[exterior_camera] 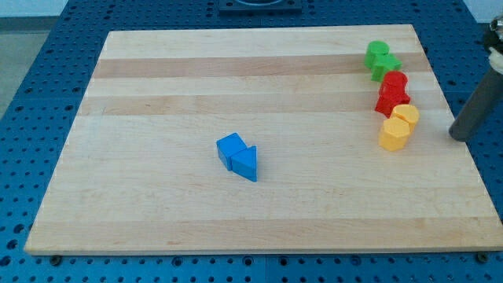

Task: Move the yellow heart away from the yellow hexagon

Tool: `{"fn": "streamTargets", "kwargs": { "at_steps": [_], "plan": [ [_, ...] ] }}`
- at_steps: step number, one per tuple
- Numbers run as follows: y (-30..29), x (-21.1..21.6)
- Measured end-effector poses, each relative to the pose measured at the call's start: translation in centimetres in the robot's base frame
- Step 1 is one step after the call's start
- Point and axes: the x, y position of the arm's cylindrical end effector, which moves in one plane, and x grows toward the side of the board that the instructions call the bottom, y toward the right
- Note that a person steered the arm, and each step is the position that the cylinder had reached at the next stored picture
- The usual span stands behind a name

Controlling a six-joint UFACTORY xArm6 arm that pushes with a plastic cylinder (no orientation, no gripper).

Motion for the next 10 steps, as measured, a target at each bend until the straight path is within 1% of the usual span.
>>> {"fn": "streamTargets", "kwargs": {
  "at_steps": [2, 4, 7, 8, 10],
  "plan": [
    [-5.4, 0.0],
    [-5.7, -0.6],
    [-6.0, -3.2],
    [-8.1, -3.2],
    [-16.6, -3.2]
  ]
}}
